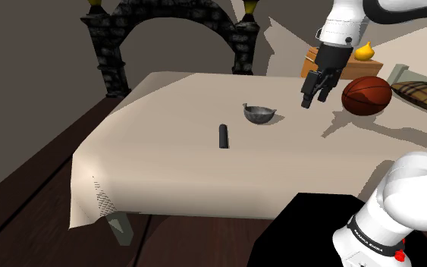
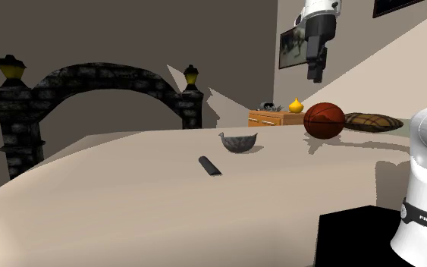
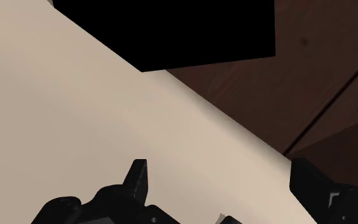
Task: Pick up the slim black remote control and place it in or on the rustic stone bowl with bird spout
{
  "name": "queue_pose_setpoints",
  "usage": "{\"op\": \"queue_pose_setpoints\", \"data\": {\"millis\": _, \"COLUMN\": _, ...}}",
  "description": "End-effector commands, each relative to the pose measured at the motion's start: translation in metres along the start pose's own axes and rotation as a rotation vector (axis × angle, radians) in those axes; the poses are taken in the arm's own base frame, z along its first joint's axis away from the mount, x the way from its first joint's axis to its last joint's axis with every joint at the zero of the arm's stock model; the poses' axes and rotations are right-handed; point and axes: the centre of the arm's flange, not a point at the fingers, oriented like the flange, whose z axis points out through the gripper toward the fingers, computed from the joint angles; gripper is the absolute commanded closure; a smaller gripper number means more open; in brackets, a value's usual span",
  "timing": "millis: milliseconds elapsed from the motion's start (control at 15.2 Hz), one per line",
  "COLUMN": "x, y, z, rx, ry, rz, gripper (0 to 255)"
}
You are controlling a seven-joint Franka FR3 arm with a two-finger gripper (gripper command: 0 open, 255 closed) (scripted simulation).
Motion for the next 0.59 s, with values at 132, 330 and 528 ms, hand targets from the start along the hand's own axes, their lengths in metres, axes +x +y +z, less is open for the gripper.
{"op": "queue_pose_setpoints", "data": {"millis": 132, "x": 0.023, "y": -0.007, "z": 0.014, "rx": 0.004, "ry": -0.013, "rz": 0.04, "gripper": 0}}
{"op": "queue_pose_setpoints", "data": {"millis": 330, "x": 0.057, "y": -0.017, "z": 0.036, "rx": 0.01, "ry": -0.031, "rz": 0.101, "gripper": 0}}
{"op": "queue_pose_setpoints", "data": {"millis": 528, "x": 0.091, "y": -0.024, "z": 0.059, "rx": 0.016, "ry": -0.05, "rz": 0.161, "gripper": 0}}
